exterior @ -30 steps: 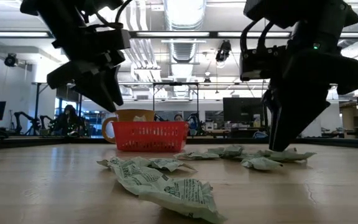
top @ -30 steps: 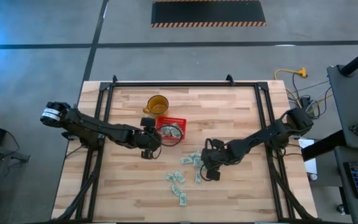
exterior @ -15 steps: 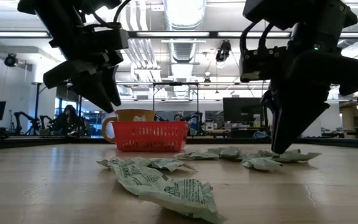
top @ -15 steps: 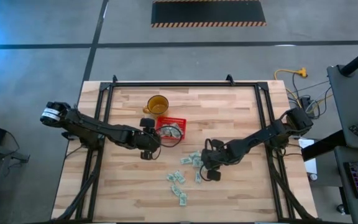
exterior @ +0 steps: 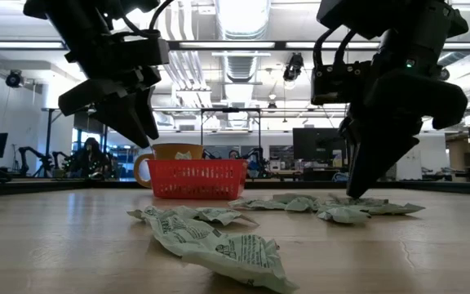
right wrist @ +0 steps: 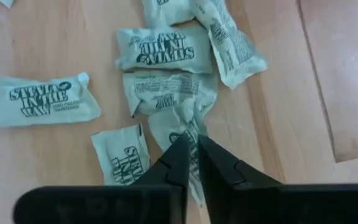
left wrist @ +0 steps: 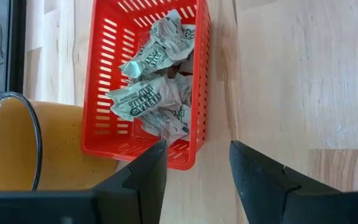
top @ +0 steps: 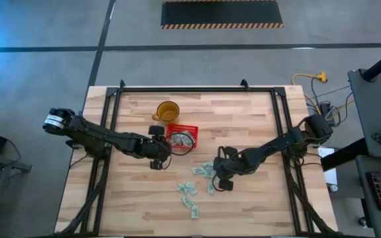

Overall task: Pick and place Stevia / Truvia into bins
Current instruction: Put the gray stevia packet into the red basket

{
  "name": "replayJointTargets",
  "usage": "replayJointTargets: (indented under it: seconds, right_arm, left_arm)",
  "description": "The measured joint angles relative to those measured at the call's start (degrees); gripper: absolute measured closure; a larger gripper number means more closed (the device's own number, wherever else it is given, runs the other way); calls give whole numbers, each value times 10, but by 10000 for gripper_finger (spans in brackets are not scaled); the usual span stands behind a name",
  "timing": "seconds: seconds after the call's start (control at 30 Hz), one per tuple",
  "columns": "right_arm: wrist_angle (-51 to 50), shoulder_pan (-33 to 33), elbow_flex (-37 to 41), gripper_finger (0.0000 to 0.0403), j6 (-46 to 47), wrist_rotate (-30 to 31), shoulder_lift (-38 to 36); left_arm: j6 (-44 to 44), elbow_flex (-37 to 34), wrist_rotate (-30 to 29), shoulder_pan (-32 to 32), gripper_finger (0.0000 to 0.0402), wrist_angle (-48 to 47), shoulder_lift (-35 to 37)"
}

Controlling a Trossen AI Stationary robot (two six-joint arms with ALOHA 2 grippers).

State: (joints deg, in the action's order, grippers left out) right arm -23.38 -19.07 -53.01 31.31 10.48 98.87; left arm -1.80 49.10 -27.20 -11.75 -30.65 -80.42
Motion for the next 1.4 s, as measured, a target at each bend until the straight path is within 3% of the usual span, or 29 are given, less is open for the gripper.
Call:
replayJointTargets:
  seconds: [0.27, 0.43, 0.57, 0.83, 0.93, 1.07, 1.4]
  right_arm:
    - [2, 1, 2, 306, 15, 1, 15]
    - [4, 8, 0, 288, 16, -4, 31]
    - [2, 13, -1, 304, 8, -16, 29]
    - [-3, 12, -19, 384, -66, -16, 25]
    - [-2, 12, -28, 392, -90, -9, 21]
    - [-5, 12, -36, 394, -132, 32, 8]
    - [32, -21, -36, 394, -230, 247, -59]
  left_arm:
    - [0, 0, 0, 0, 243, 0, 0]
    - [1, -1, 0, -1, 243, 0, 0]
    - [1, -1, 0, 0, 243, -2, 0]
    - [1, -1, 0, 0, 243, -2, 0]
    - [1, -1, 0, 0, 243, -3, 0]
    - [1, -1, 0, -6, 243, -3, 0]
    - [16, -1, 0, -31, 243, -3, 0]
